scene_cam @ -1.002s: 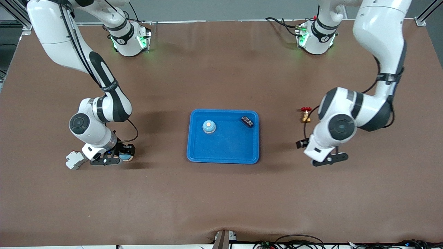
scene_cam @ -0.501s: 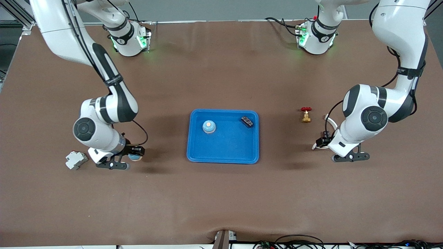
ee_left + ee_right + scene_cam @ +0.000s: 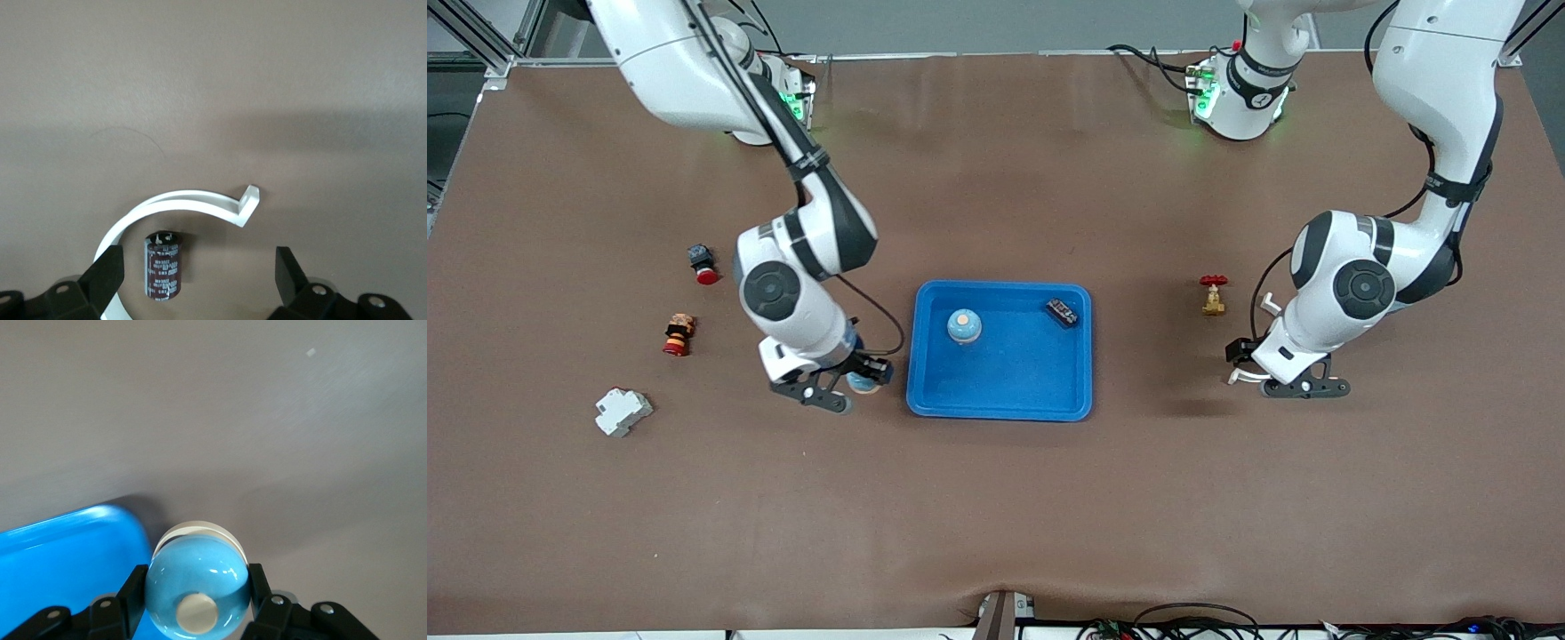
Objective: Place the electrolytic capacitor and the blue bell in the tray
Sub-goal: 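Carry the bell into the tray with the right gripper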
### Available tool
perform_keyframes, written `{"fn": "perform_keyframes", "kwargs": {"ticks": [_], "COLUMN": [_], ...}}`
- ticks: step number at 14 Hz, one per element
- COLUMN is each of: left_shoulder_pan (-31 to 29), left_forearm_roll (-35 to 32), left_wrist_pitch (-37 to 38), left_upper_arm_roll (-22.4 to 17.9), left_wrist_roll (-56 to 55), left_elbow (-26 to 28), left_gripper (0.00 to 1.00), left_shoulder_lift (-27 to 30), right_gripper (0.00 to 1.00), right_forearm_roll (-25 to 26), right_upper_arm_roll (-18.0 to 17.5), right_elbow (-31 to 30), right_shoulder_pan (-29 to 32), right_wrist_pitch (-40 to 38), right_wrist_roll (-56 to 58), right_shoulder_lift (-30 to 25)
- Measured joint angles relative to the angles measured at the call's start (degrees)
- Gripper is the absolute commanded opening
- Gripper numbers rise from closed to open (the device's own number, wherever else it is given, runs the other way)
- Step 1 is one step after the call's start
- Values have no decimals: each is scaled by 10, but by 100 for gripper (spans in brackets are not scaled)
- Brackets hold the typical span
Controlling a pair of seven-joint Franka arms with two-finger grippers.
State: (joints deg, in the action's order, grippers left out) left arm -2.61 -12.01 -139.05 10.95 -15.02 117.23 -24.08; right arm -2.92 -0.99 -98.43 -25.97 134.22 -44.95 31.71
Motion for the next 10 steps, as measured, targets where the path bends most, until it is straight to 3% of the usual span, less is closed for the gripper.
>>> {"fn": "perform_keyframes", "kwargs": {"ticks": [7, 10], "left_shoulder_pan": [-16, -19], "left_forearm_roll": [0, 0], "left_wrist_pitch": [-1, -1], "left_upper_arm_roll": [0, 0], "left_wrist_roll": [0, 0], "left_elbow": [22, 26], "left_gripper": [100, 100], "left_shoulder_lift": [-2, -7], "right_gripper": [0, 0], "right_forearm_roll": [7, 32], "right_upper_arm_roll": [3, 4], "right_elbow": [14, 32], "right_shoulder_pan": [-69, -88], "right_wrist_pitch": [4, 5], "right_wrist_roll": [-150, -200], "right_shoulder_lift": [28, 50]}}
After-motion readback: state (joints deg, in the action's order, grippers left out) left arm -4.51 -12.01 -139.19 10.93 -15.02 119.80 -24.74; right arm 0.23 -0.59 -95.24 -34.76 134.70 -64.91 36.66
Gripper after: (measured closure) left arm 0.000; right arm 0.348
